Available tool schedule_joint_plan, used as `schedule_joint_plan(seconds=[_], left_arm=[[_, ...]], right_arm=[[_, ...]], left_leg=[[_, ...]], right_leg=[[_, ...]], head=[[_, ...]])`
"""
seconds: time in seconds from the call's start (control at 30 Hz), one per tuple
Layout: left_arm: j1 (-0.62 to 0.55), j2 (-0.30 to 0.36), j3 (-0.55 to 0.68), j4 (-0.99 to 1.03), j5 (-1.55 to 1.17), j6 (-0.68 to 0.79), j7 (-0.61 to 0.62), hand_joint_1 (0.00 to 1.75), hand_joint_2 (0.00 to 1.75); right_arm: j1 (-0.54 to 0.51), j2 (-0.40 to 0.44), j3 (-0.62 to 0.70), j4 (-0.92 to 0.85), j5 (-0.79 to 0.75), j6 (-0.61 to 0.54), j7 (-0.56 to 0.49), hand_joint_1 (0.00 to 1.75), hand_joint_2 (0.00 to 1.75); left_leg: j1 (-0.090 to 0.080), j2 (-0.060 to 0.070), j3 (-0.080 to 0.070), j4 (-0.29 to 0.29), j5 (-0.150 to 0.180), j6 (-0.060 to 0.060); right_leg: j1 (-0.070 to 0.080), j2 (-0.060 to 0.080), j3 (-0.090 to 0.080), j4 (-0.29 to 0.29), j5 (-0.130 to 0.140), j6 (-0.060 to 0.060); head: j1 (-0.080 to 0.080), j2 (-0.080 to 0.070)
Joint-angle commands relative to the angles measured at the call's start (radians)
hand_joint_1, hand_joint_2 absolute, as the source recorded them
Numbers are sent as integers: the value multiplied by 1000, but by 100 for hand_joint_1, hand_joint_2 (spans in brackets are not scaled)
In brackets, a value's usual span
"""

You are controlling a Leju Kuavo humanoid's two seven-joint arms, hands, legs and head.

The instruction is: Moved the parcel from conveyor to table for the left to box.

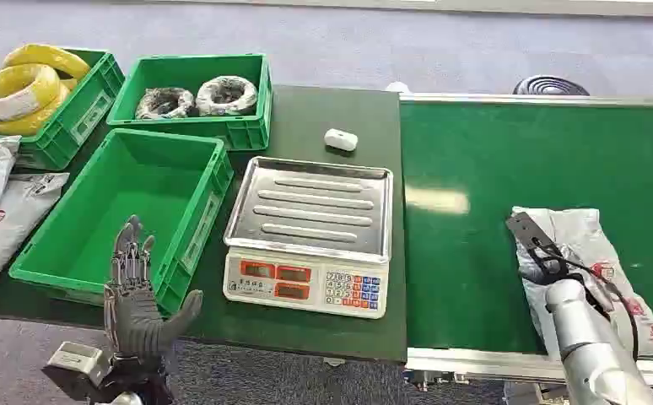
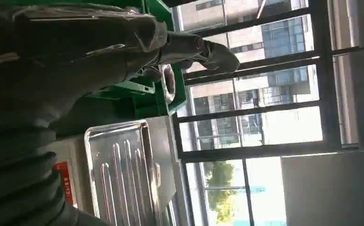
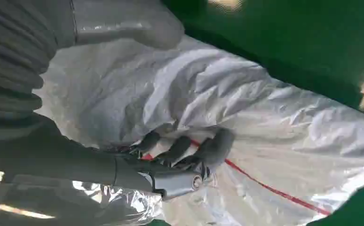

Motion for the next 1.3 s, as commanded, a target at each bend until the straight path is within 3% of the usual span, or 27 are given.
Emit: schedule_joint_plan(seconds=[0.03,0.27,0.33,0.37,0.4,0.47,0.5,0.6,0.63,0.67,0.7,0.9,1.03,1.3], left_arm=[[-33,3,4,75,-5,3,12,0,175],[-39,4,18,65,-8,10,16,0,175],[-21,6,25,38,-8,15,17,0,175],[-14,8,28,29,-7,17,17,0,175],[-2,11,33,9,-6,23,18,0,175],[12,14,36,-8,-7,27,18,0,175],[17,14,37,-13,-9,32,15,0,175],[24,15,35,-20,-12,45,3,0,175],[24,13,35,-22,-12,52,-4,0,175],[23,13,34,-23,-13,55,-5,0,175],[19,14,32,-22,-14,61,-11,0,175],[-6,12,40,-12,-17,62,-19,0,175],[-35,8,54,8,-25,45,-20,0,175],[-114,-2,63,45,-41,41,-20,0,175]], right_arm=[[-67,-4,104,180,68,99,125,175,175],[-85,12,124,156,98,79,153,175,175],[-91,23,103,124,92,-30,117,175,175],[-102,27,102,123,93,-23,119,175,175],[-110,44,76,91,75,-139,62,175,175],[-131,60,71,71,72,-159,44,175,175],[-126,76,66,24,61,-257,-53,175,175],[-132,112,73,-53,57,-313,-119,175,175],[-126,138,58,-110,14,-371,-206,175,175],[-122,146,63,-136,15,-362,-194,175,175],[-102,162,67,-207,-19,-406,-267,175,175],[-43,207,150,-441,-152,-377,-384,175,175],[-40,264,268,-561,-285,-274,-473,175,175],[-137,365,430,-579,-374,-191,-448,175,175]], left_leg=[[0,-1,3,-2,1,0],[1,-1,4,-3,2,-1],[0,0,4,-3,1,-1],[0,1,4,-2,1,-1],[0,2,3,-2,0,-1],[0,4,2,-1,0,0],[0,3,1,0,0,0],[-1,5,0,-1,0,-1],[-1,6,0,0,-1,-1],[-1,4,0,0,0,-1],[-1,6,0,-1,0,-1],[0,4,0,-1,0,-1],[0,1,-1,0,0,-1],[0,2,-2,0,1,-1]], right_leg=[[0,-2,3,-3,1,0],[1,-2,5,-4,1,-1],[0,0,4,-3,2,-1],[0,1,3,-2,1,-1],[0,2,2,-1,1,-1],[0,4,1,0,1,-1],[0,3,1,0,1,0],[-1,7,-2,1,1,-1],[0,7,-2,1,2,-1],[-1,6,-2,1,1,-1],[-1,8,-2,1,2,-1],[0,5,-2,1,1,-1],[0,2,-3,2,1,-1],[0,2,-3,2,1,-1]], head=[[0,0],[0,0],[0,0],[0,0],[0,0],[0,0],[0,0],[0,0],[0,0],[0,0],[0,0],[0,0],[0,0],[0,0]])
